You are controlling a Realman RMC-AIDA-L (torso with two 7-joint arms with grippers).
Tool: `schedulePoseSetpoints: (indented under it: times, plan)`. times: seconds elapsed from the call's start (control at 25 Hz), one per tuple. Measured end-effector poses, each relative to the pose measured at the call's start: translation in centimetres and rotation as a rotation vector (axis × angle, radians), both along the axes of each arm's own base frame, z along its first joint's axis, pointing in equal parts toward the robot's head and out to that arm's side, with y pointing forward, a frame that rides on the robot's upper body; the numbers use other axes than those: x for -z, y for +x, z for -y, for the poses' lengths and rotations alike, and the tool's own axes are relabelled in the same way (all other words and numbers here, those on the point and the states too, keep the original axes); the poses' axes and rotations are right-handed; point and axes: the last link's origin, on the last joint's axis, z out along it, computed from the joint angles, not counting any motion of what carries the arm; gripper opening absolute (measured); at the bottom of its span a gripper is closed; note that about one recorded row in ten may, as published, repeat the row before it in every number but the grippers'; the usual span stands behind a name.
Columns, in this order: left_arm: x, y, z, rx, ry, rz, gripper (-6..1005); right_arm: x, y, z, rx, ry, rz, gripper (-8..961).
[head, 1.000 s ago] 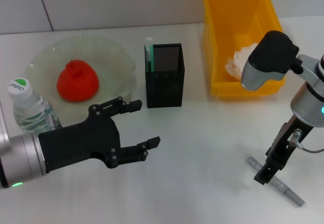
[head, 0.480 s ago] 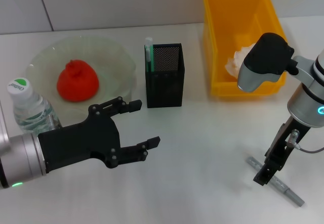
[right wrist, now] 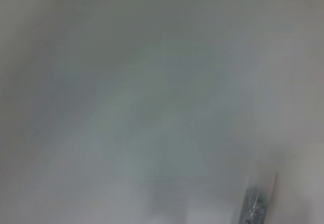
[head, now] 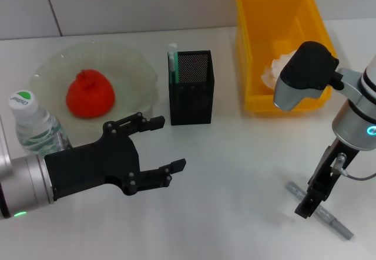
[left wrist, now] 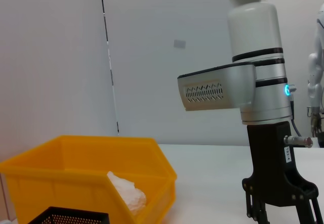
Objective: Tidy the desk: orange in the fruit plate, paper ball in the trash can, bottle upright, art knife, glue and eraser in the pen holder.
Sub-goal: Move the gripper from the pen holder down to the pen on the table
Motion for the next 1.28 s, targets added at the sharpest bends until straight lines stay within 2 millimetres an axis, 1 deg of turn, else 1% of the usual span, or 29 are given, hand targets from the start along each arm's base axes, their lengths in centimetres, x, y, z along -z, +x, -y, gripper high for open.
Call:
schedulePoseSetpoints:
  times: [0.76,0.96,1.28]
  plan:
    - [0.08,-0.08,0.24,0.000,-0.007,0.001,818,0.35,-0.16,0.29,0.005,-0.007,0.002,657]
    - [0.08,-0.08,0.27,0.001,-0.008,0.001,818,0.32,-0.09,0.34,0.011,-0.004,0.004,500]
    - [0.09,-0.08,0.32,0.001,-0.009,0.001,818,0.13,0.14,0.32,0.020,0.006,0.019,498]
